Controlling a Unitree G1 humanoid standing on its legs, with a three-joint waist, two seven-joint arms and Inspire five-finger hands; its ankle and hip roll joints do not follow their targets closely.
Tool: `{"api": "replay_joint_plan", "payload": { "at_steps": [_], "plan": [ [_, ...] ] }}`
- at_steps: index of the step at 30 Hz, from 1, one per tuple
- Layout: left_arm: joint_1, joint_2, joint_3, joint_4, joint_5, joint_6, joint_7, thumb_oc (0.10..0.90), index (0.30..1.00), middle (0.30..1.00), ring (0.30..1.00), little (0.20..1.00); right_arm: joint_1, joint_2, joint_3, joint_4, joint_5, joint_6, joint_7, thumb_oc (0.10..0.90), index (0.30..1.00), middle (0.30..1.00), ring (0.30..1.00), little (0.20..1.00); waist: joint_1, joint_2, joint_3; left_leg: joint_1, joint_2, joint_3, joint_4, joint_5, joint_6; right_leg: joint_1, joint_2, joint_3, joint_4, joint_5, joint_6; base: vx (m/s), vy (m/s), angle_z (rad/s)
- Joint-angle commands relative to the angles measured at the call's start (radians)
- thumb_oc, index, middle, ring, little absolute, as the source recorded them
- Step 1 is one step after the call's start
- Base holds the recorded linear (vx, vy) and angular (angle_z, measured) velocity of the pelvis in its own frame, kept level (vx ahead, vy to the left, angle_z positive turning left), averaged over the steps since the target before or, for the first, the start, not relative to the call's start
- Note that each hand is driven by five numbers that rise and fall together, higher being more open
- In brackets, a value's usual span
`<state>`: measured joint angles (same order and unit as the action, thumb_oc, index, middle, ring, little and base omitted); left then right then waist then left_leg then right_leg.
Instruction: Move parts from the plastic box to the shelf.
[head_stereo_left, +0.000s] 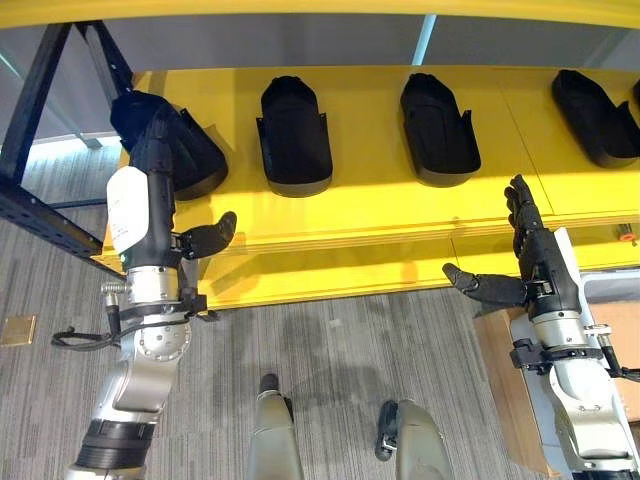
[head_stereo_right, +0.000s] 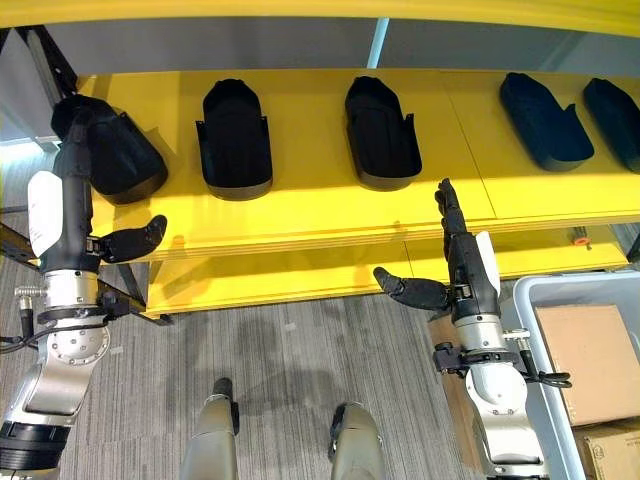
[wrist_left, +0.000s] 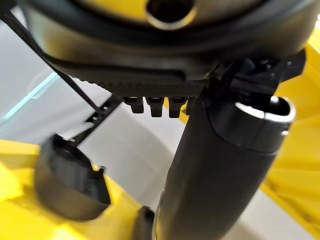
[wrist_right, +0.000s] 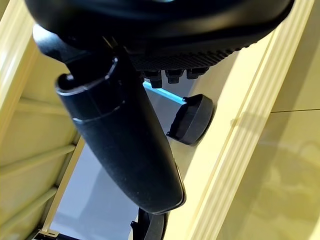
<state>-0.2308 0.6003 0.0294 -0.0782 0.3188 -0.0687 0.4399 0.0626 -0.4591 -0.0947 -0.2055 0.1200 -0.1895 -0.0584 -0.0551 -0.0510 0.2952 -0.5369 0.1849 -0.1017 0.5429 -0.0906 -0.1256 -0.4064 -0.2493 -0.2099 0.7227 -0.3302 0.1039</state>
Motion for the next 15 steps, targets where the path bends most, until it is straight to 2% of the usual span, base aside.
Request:
{"api": "replay_joint_plan", "payload": {
  "at_steps": [1, 7, 15],
  "plan": [
    [-0.173, 0.028, 0.007, -0.009, -0.021, -0.037, 0.102, 0.900, 1.000, 1.000, 1.000, 1.000, -0.106, -0.042, -0.025, -0.113, -0.003, -0.103, -0.038, 0.900, 1.000, 1.000, 1.000, 1.000, -0.026, -0.002, -0.060, 0.050, 0.014, 0.070, 0.002, -0.064, 0.070, 0.075, 0.029, 0.023, -0.081, -0.001, -0.050, 0.01, -0.003, -0.05],
    [-0.273, 0.031, -0.016, 0.067, -0.067, -0.026, 0.144, 0.900, 1.000, 1.000, 1.000, 1.000, -0.116, -0.050, -0.006, -0.119, 0.003, -0.108, -0.035, 0.900, 1.000, 1.000, 1.000, 1.000, -0.041, -0.003, -0.066, 0.050, 0.017, 0.075, 0.001, -0.061, 0.067, 0.071, 0.031, 0.026, -0.083, 0.004, -0.048, 0.00, -0.001, -0.01],
    [-0.407, 0.093, -0.048, 0.222, -0.041, 0.016, 0.201, 0.900, 1.000, 1.000, 1.000, 1.000, -0.114, -0.069, 0.002, -0.132, 0.009, -0.117, -0.027, 0.900, 1.000, 1.000, 1.000, 1.000, -0.068, -0.009, -0.083, 0.047, 0.025, 0.080, 0.004, -0.062, 0.064, 0.064, 0.032, 0.031, -0.089, 0.012, -0.041, 0.00, 0.000, 0.00]
  ]
}}
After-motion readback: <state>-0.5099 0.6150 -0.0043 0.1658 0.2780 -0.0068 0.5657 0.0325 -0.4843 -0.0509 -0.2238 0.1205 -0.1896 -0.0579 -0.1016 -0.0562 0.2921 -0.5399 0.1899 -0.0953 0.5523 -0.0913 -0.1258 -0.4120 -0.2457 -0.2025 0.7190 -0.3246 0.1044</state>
